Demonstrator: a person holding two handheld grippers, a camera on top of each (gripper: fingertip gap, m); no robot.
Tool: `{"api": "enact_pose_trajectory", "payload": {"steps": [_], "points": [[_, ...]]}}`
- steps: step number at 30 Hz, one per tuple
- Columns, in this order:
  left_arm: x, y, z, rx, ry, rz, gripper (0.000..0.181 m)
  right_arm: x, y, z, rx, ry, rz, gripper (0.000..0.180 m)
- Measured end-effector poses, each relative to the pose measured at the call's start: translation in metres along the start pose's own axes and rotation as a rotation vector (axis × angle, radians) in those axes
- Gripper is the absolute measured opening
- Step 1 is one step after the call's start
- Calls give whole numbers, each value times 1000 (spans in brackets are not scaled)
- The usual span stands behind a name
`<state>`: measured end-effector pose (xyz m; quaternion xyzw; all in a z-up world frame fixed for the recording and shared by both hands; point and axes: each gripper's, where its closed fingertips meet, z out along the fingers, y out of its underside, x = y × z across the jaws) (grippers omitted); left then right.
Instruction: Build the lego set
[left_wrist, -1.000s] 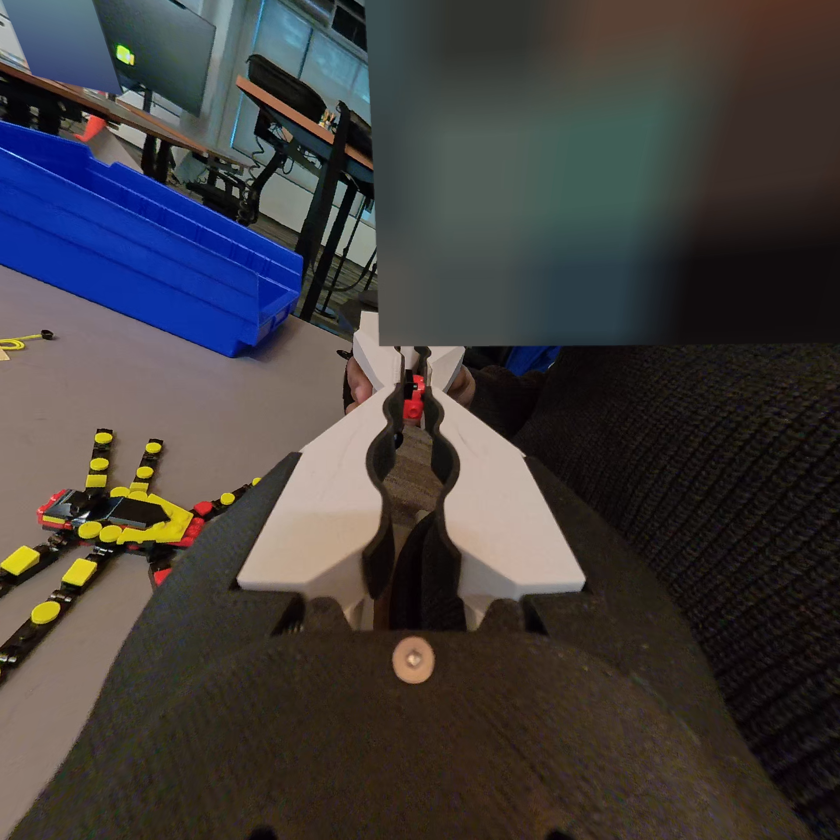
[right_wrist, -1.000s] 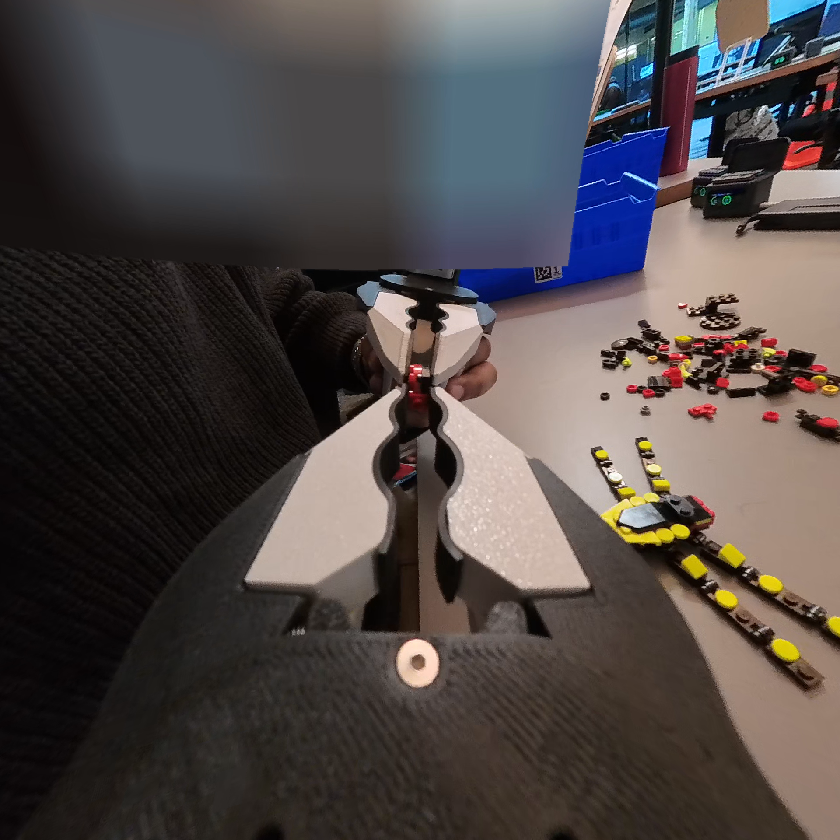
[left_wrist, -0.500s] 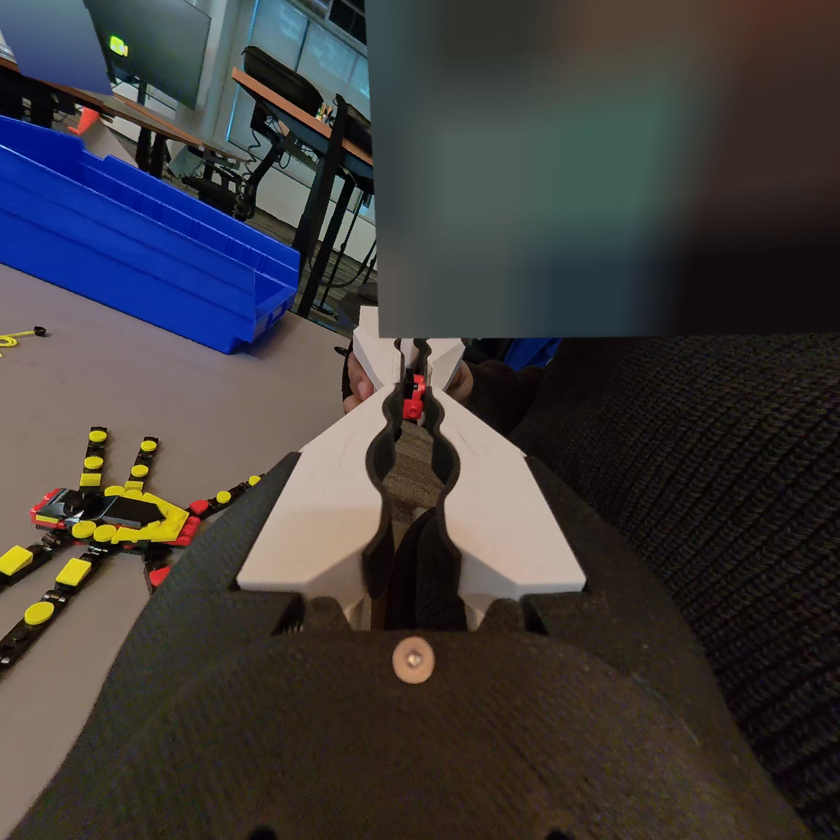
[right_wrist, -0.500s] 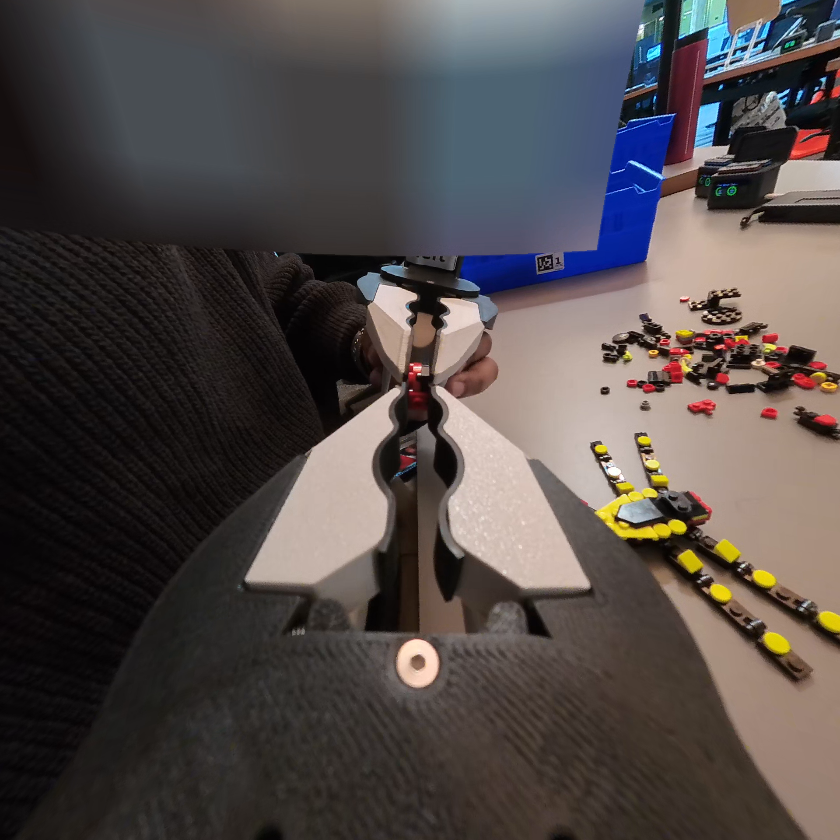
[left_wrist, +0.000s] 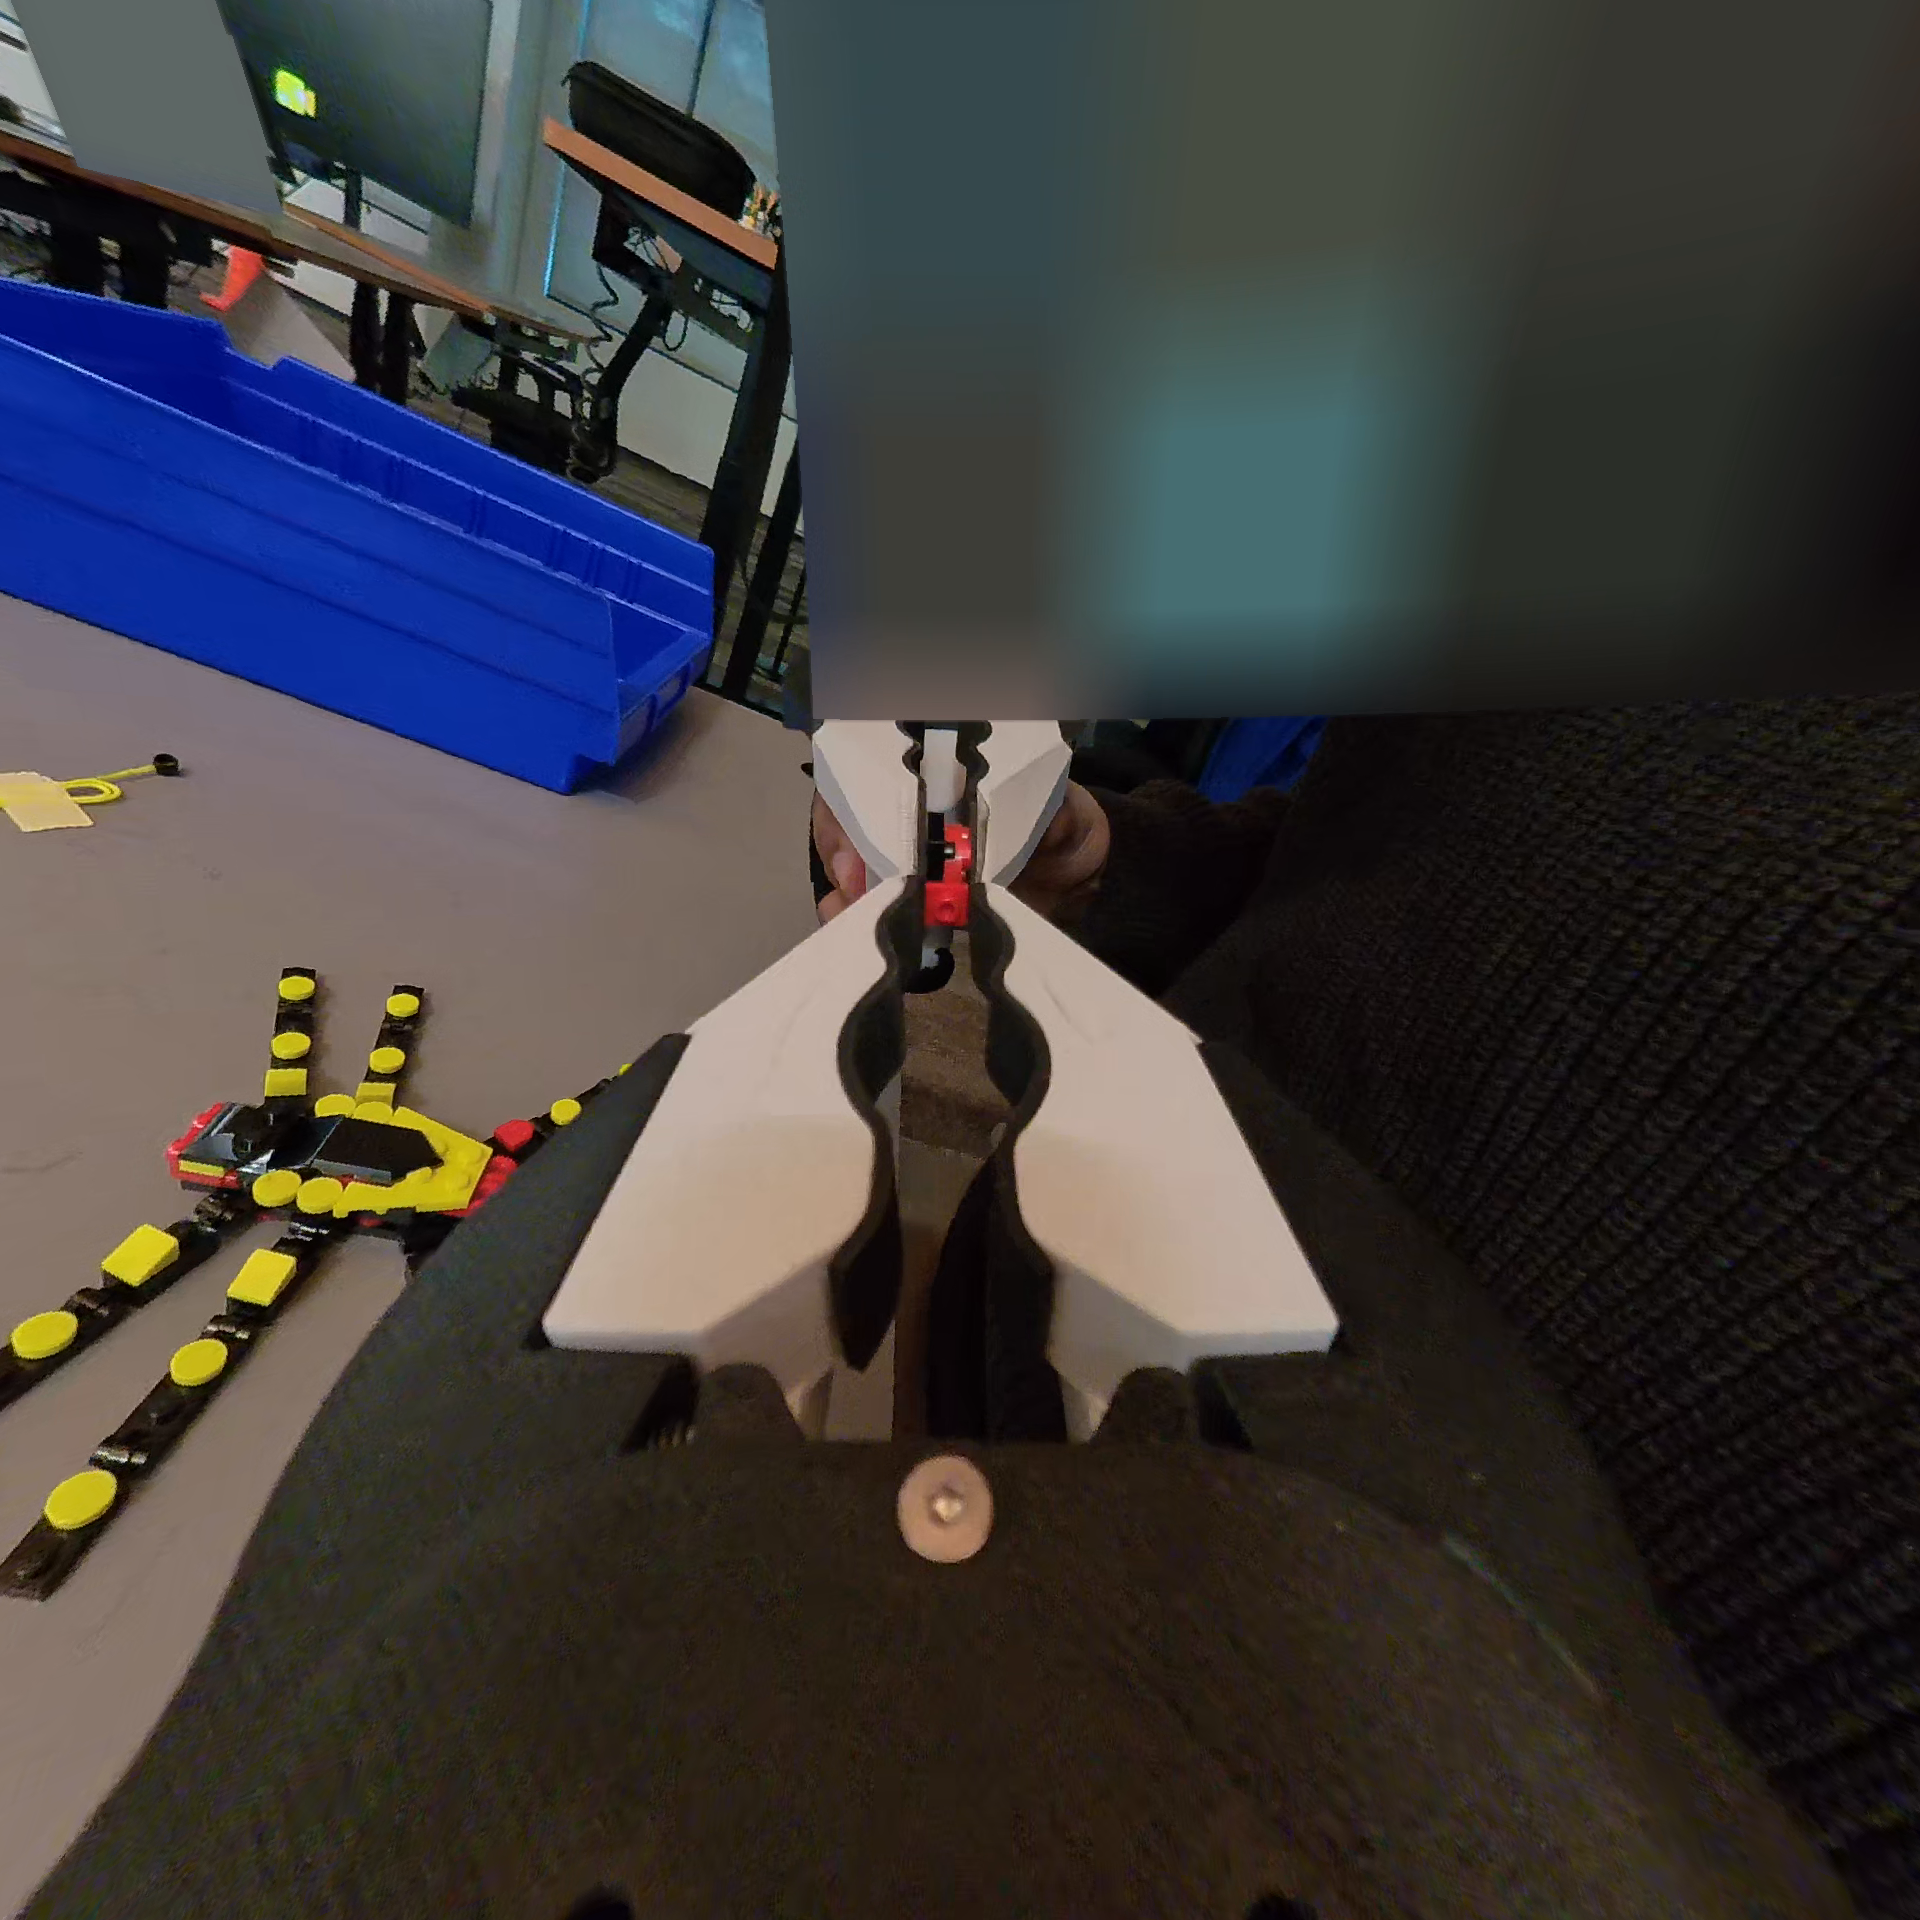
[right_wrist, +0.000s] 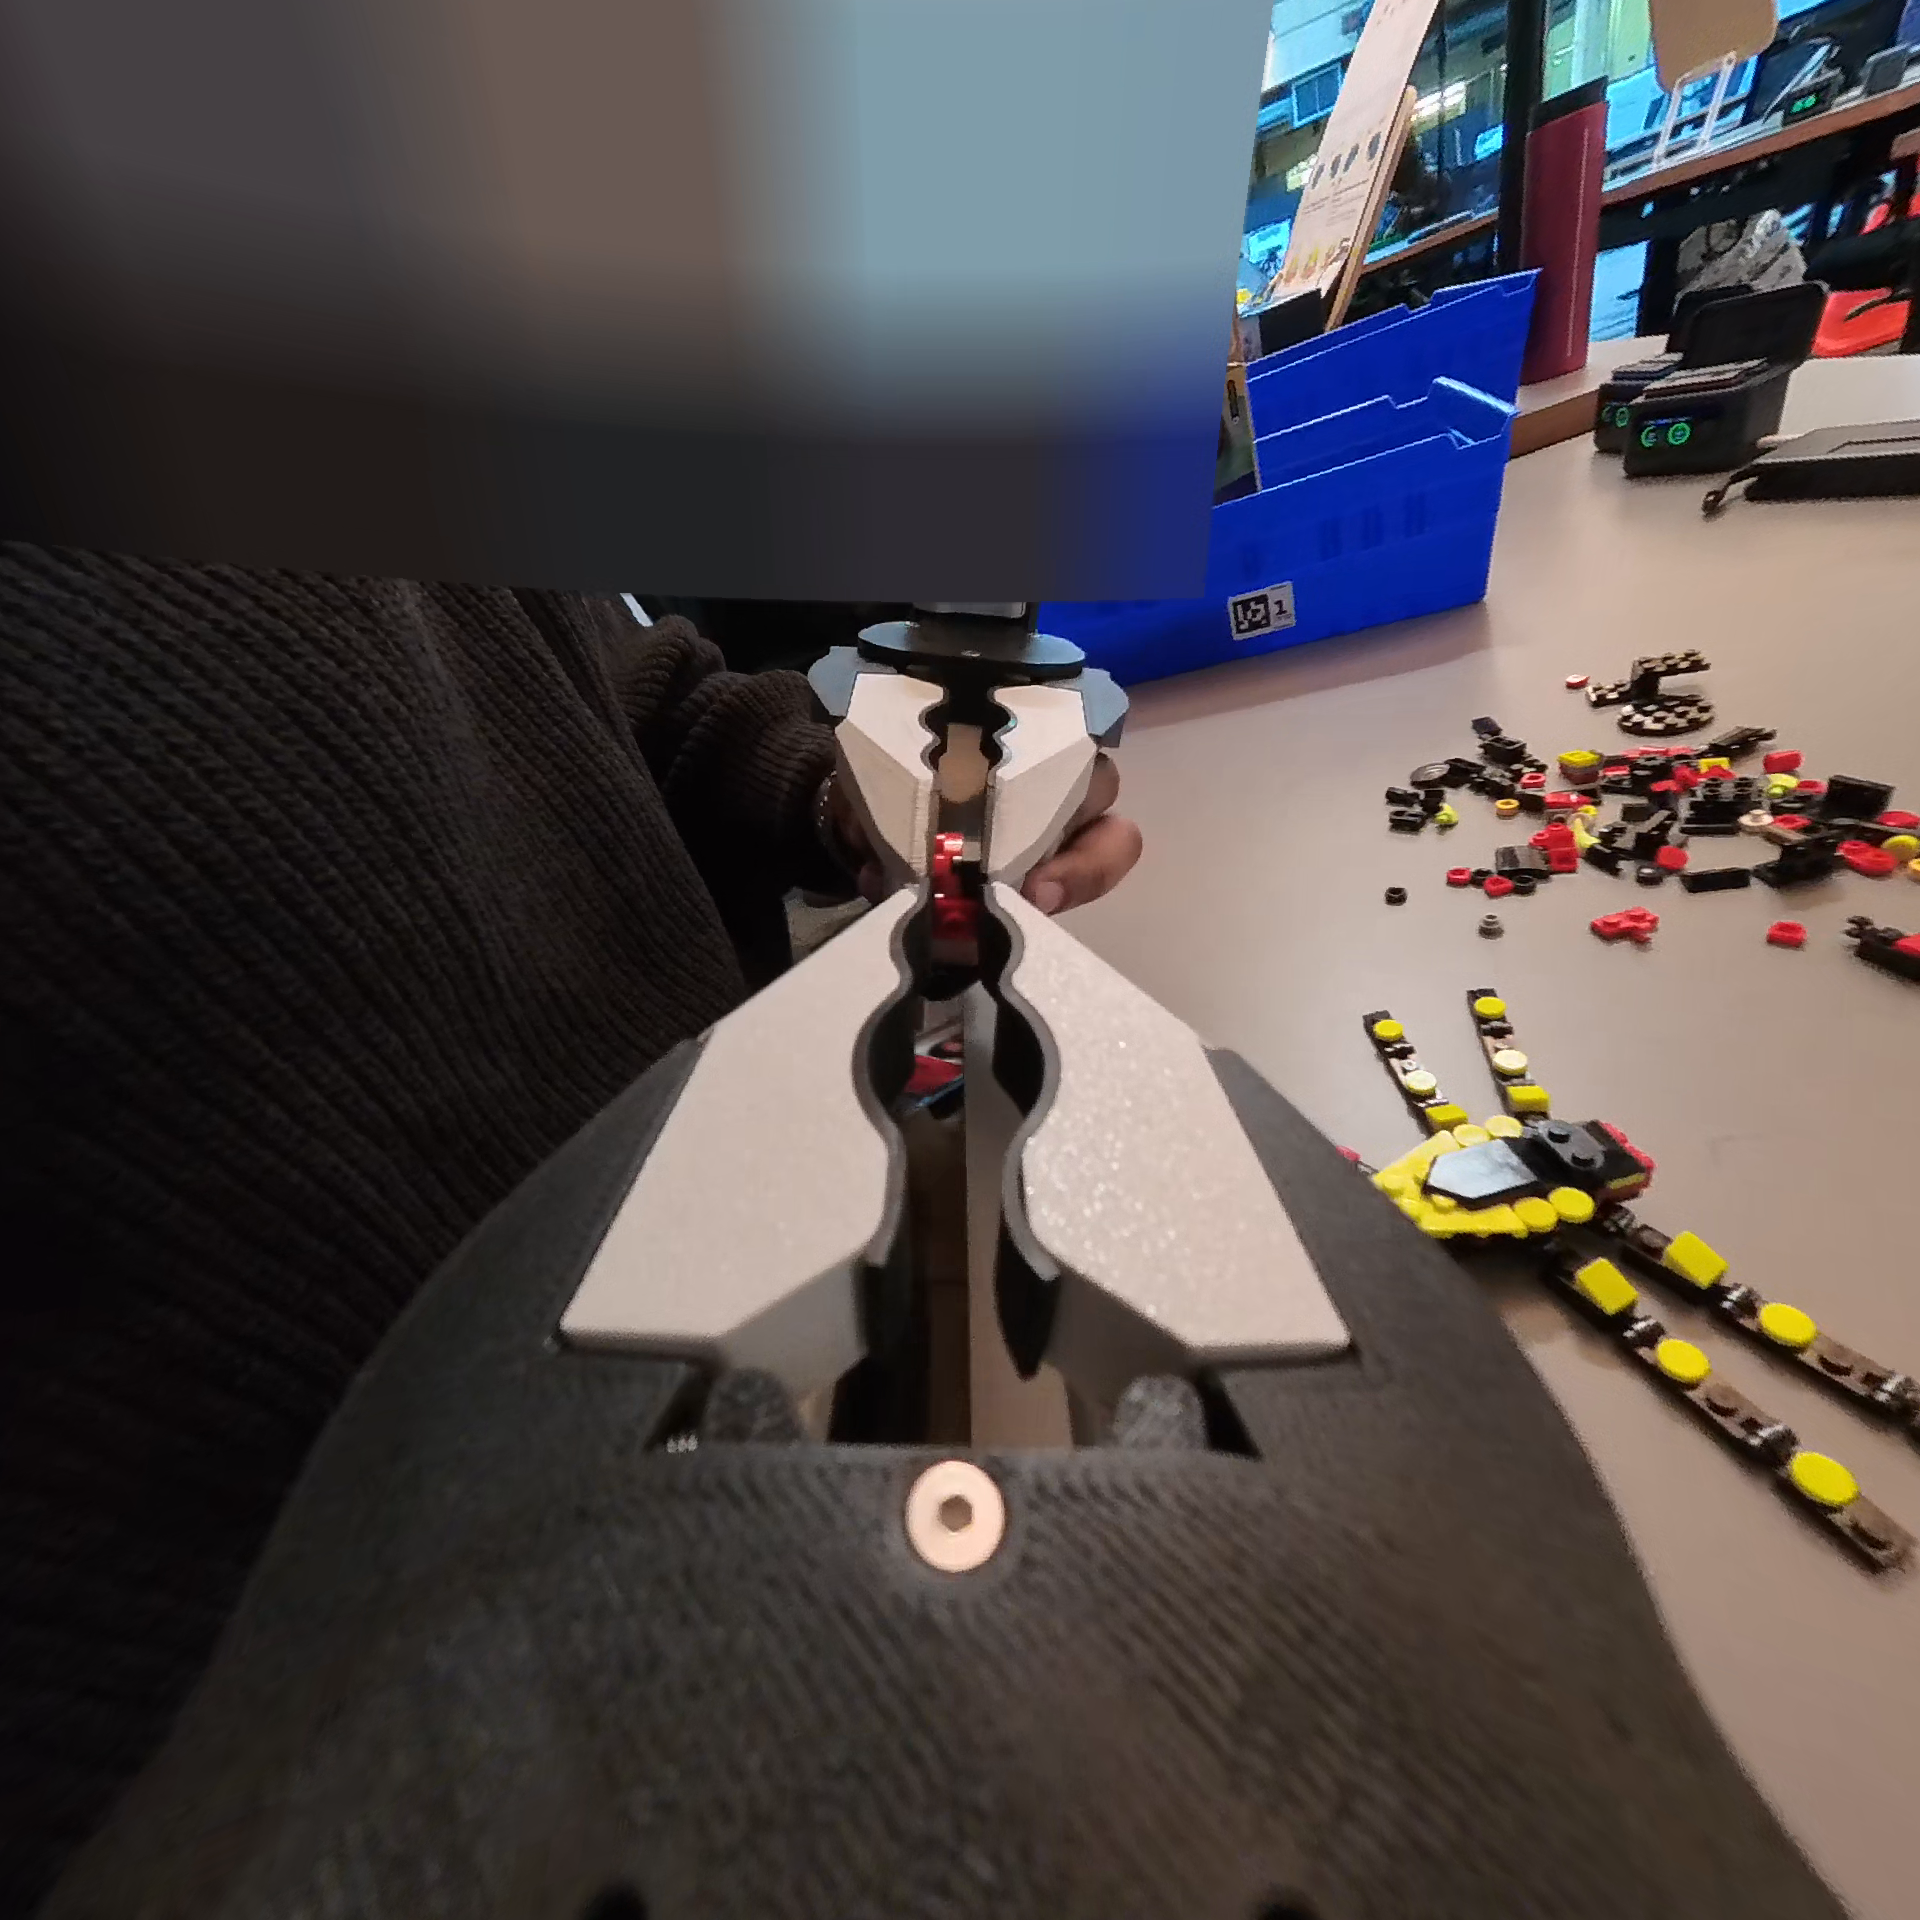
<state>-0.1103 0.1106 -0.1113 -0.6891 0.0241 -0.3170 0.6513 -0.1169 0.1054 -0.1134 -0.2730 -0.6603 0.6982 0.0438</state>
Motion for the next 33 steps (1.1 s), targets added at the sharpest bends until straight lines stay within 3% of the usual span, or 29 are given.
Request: {"api": "enact_pose_trajectory", "payload": {"steps": [6, 33], "points": [[0, -1, -2, 3, 10, -3, 4, -2, -4, -1, 29, -22, 21, 12], [-2, -5, -1, 32, -9, -14, 4, 3, -4, -5, 8, 16, 2, 6]]}}
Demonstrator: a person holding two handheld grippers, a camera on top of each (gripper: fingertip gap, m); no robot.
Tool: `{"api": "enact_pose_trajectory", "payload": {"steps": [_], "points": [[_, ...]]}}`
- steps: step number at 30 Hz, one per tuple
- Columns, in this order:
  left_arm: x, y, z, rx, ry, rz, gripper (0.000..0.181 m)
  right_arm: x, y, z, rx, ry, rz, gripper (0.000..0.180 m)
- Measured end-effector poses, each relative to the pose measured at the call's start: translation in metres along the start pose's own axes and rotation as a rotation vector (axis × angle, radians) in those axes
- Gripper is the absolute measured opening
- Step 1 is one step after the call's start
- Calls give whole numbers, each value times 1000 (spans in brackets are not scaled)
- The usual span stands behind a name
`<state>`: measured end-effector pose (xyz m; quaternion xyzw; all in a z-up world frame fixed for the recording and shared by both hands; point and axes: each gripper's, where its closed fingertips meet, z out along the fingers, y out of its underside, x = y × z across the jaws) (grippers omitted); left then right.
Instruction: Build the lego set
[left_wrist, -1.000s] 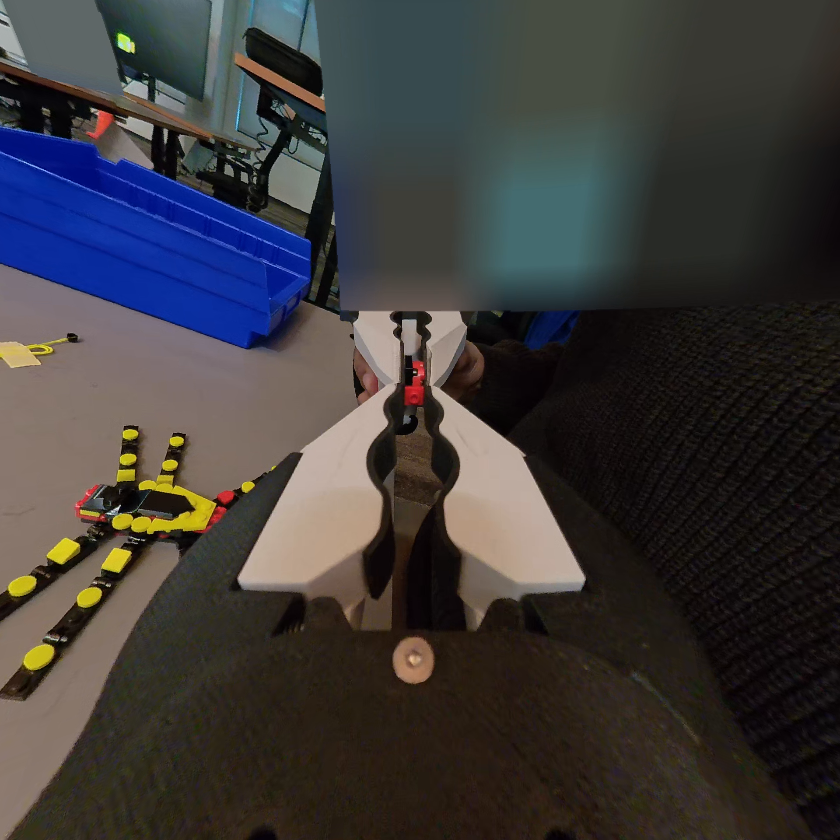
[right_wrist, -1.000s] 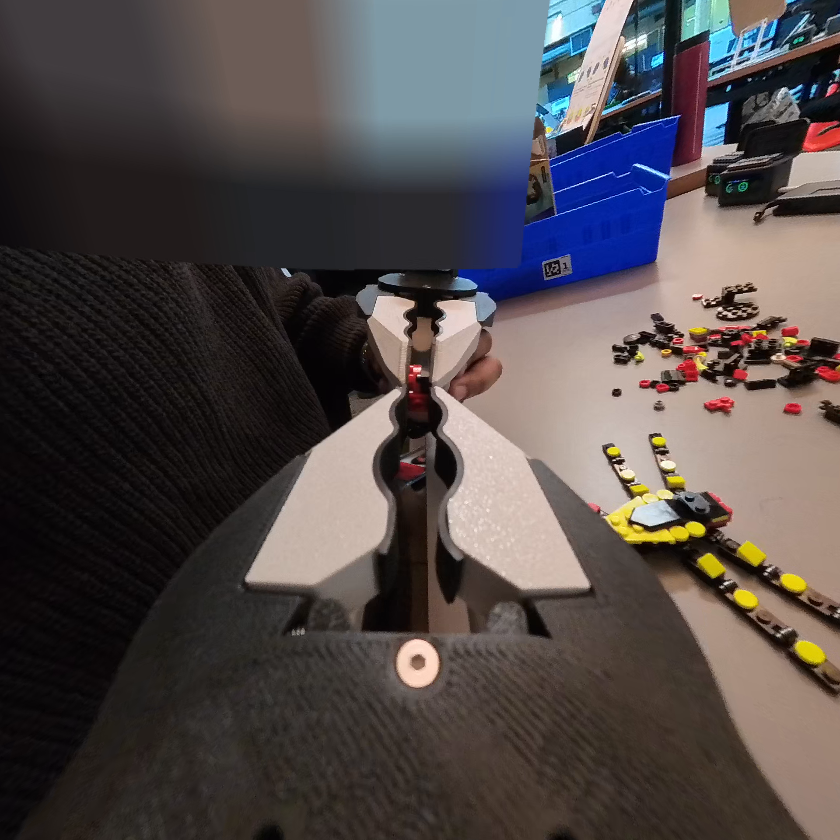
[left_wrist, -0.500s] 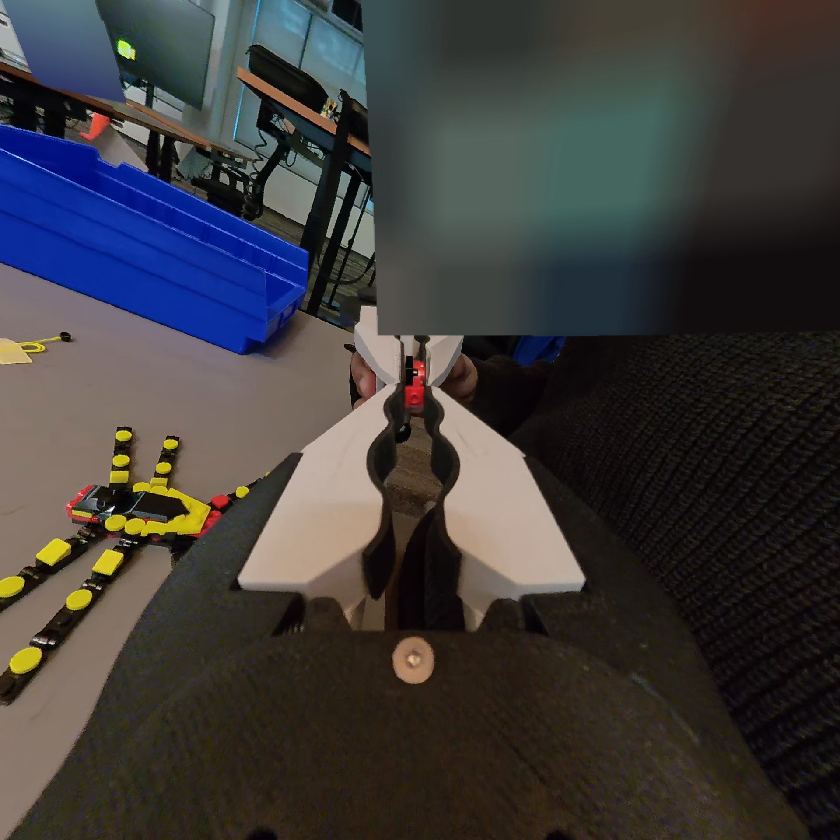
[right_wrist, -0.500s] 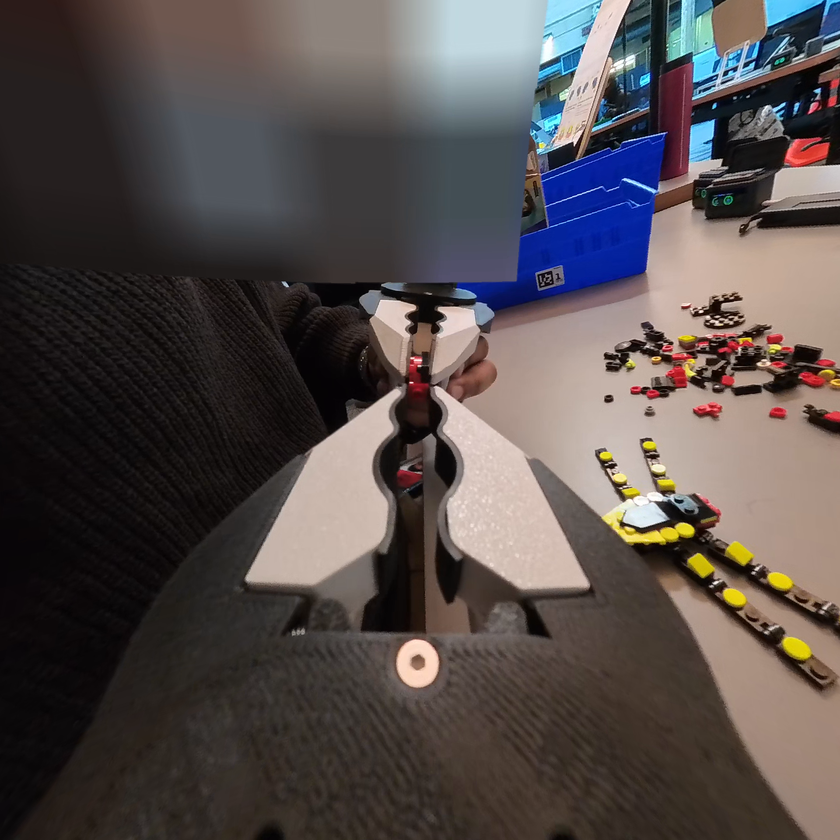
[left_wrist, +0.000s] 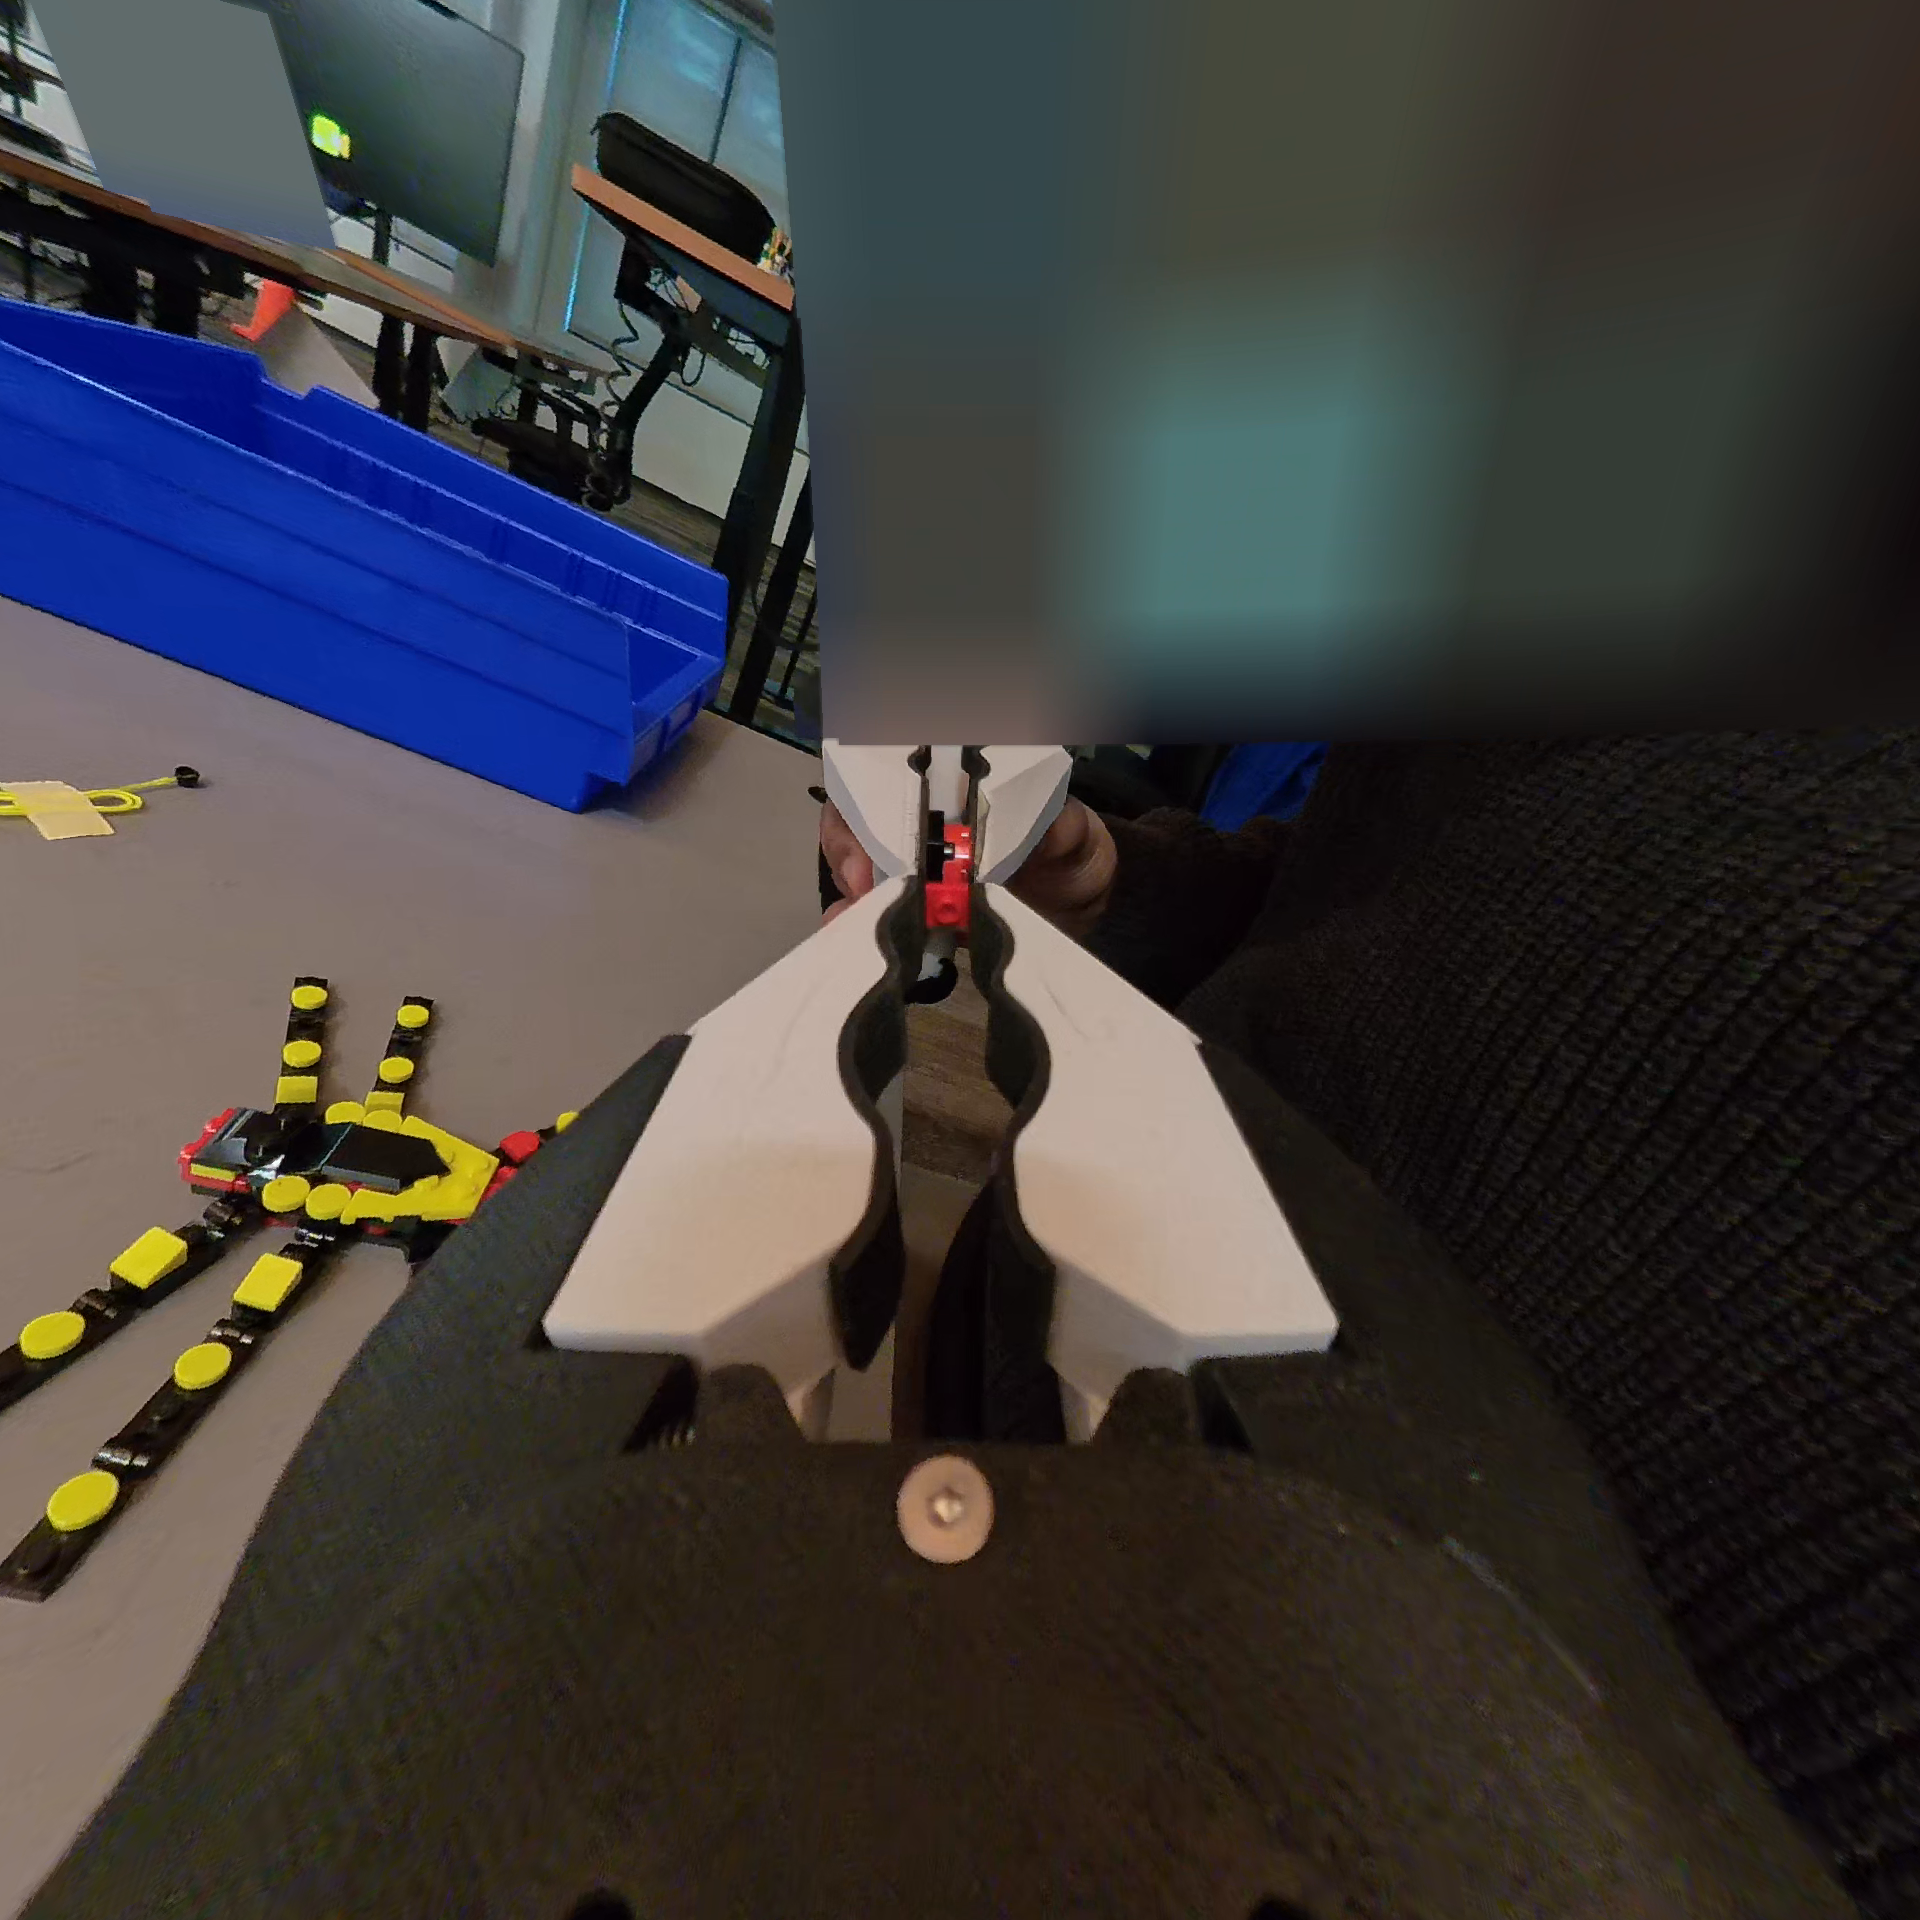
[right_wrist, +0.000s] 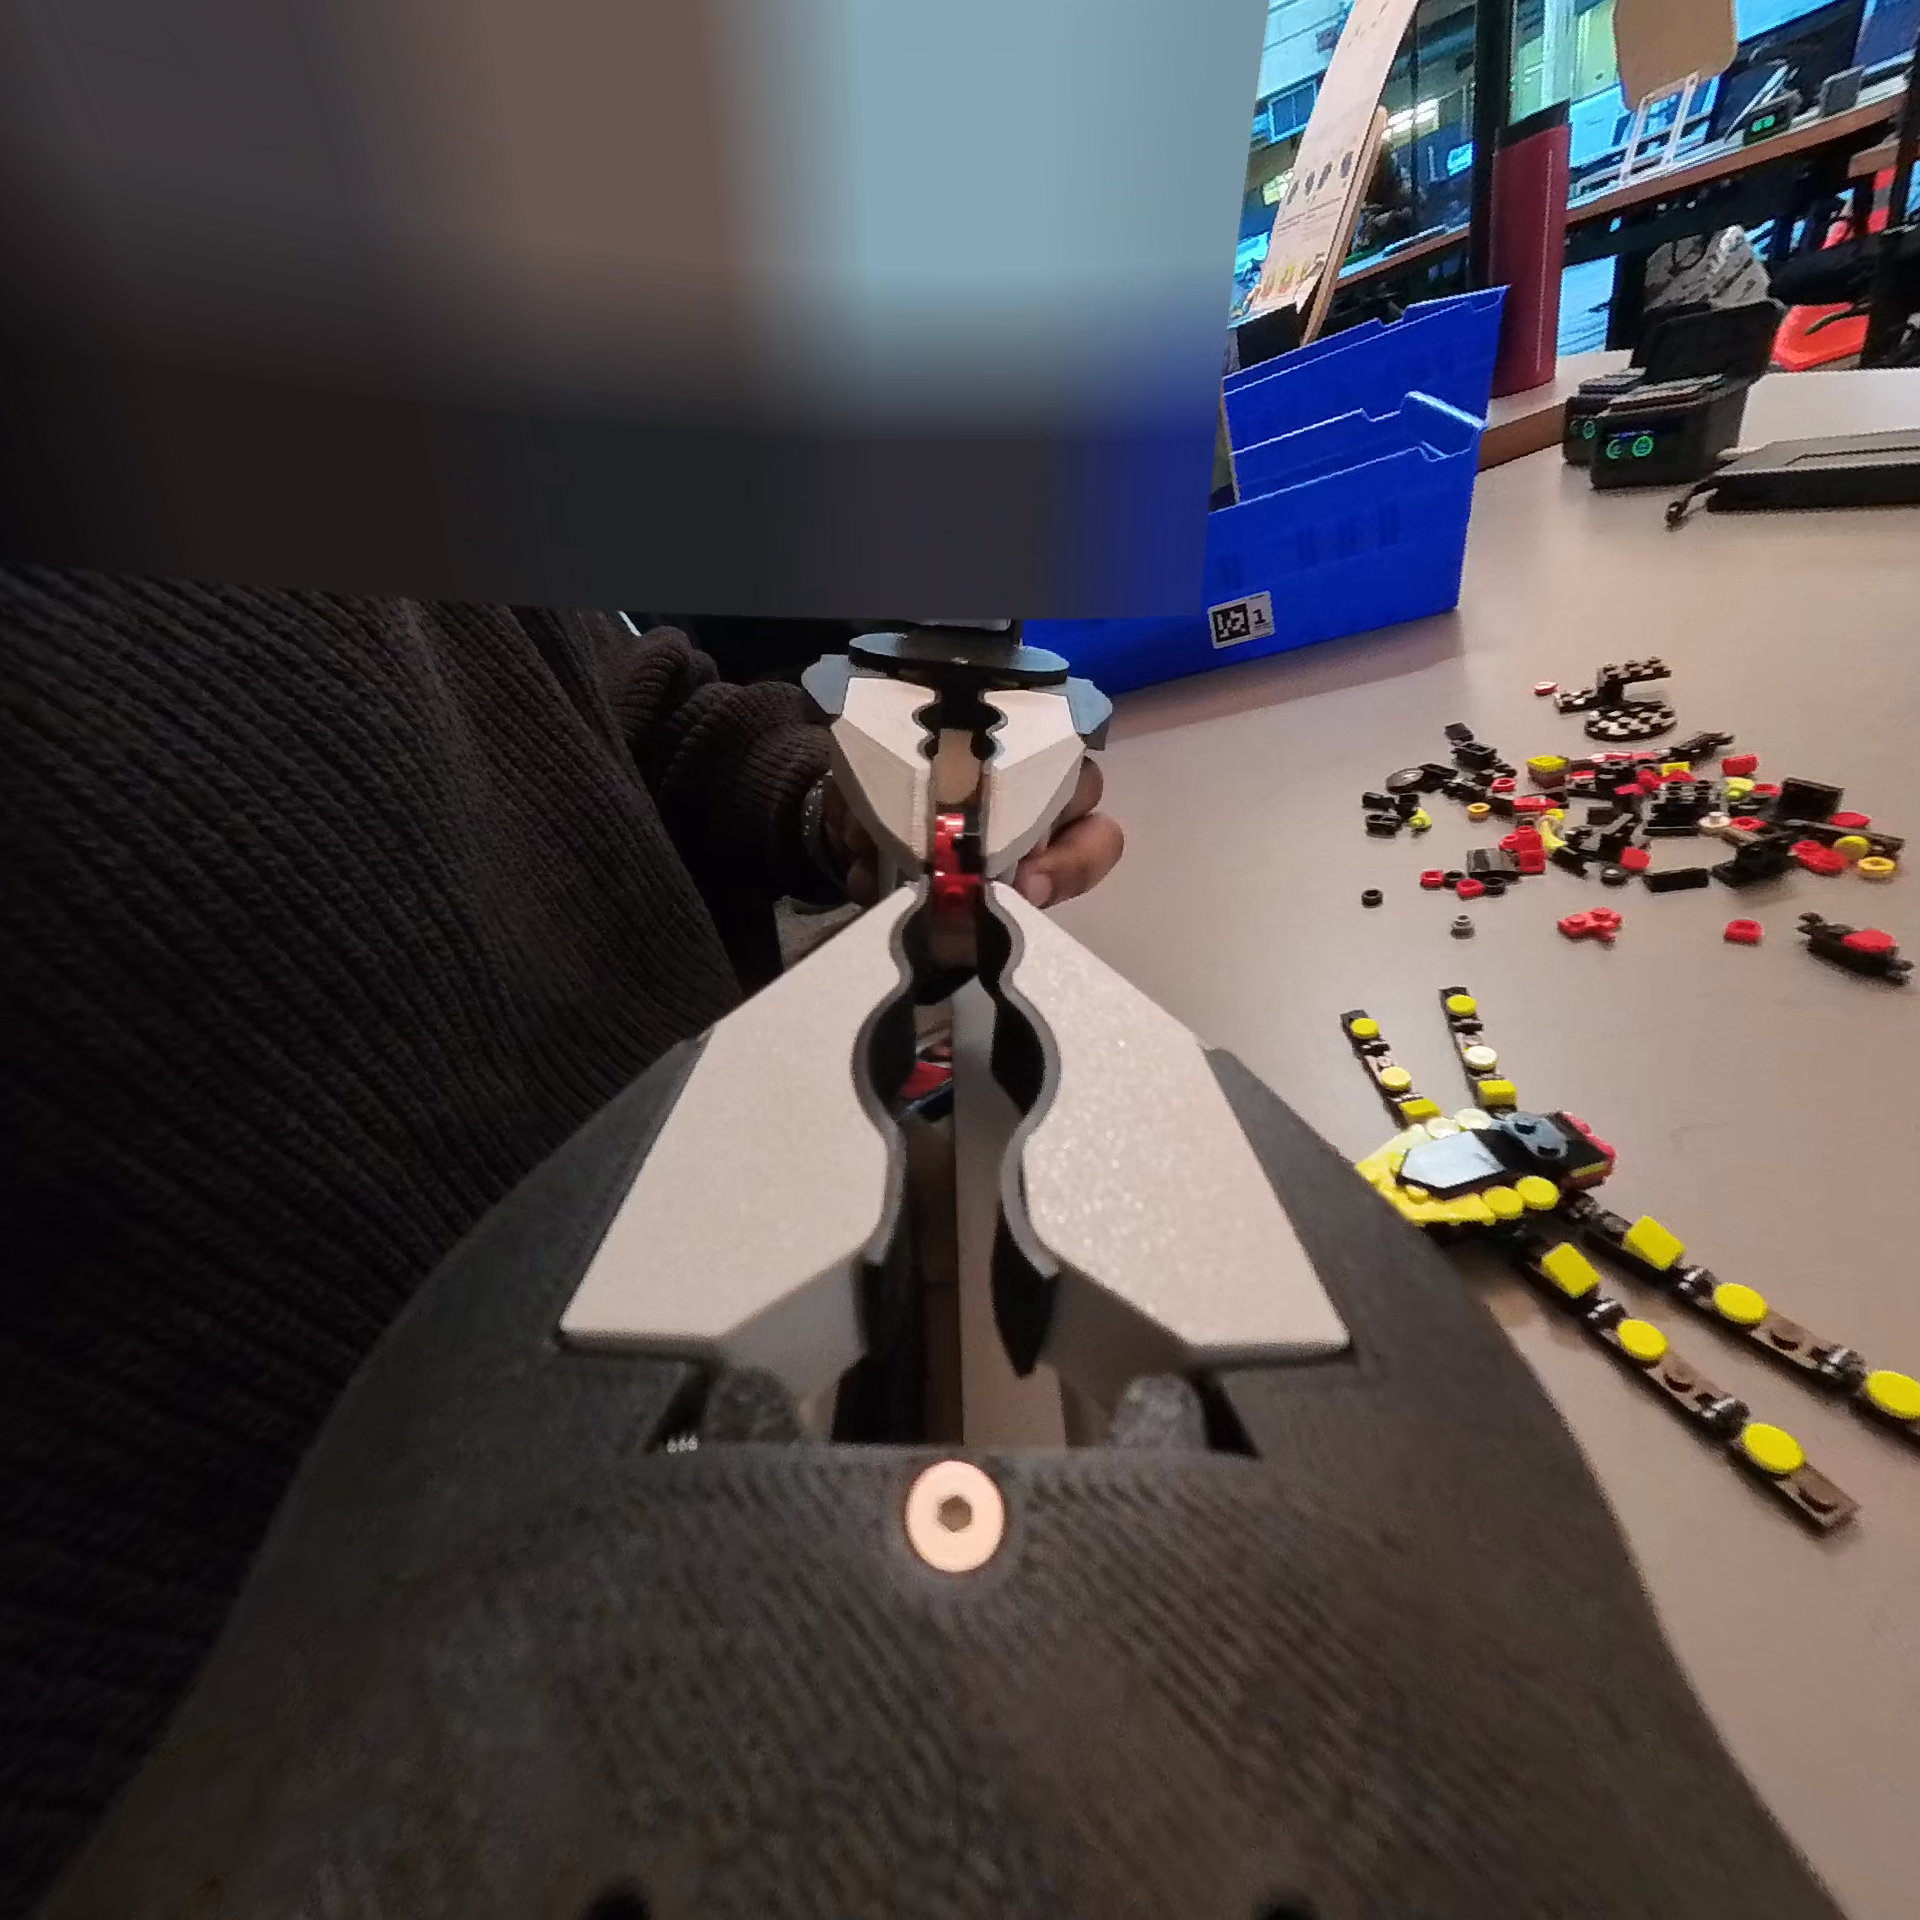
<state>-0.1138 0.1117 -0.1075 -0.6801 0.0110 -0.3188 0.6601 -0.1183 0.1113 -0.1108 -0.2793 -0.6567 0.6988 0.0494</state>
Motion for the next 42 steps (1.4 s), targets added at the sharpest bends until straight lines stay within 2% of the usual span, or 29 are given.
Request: {"api": "enact_pose_trajectory", "payload": {"steps": [25, 34, 38, 39, 41, 42], "points": [[-7, 0, -4, -6, -48, 44, 4, 7, 3, 3, -11, 54, 3, 6], [-8, 1, -4, -20, -32, -4, 5, 6, 2, 2, 0, 40, 26, 6], [-14, 2, 0, -12, -84, 8, 6, 14, 4, -2, -5, 59, 63, 6], [-18, 3, 0, -19, -123, 27, 11, 18, 3, -5, -2, 80, 67, 6], [-25, 7, 0, -48, -187, 91, 47, 35, 2, -19, -5, 161, 76, 6], [-28, 9, -1, -68, -208, 124, 48, 47, 5, -30, -31, 230, 92, 6]]}}
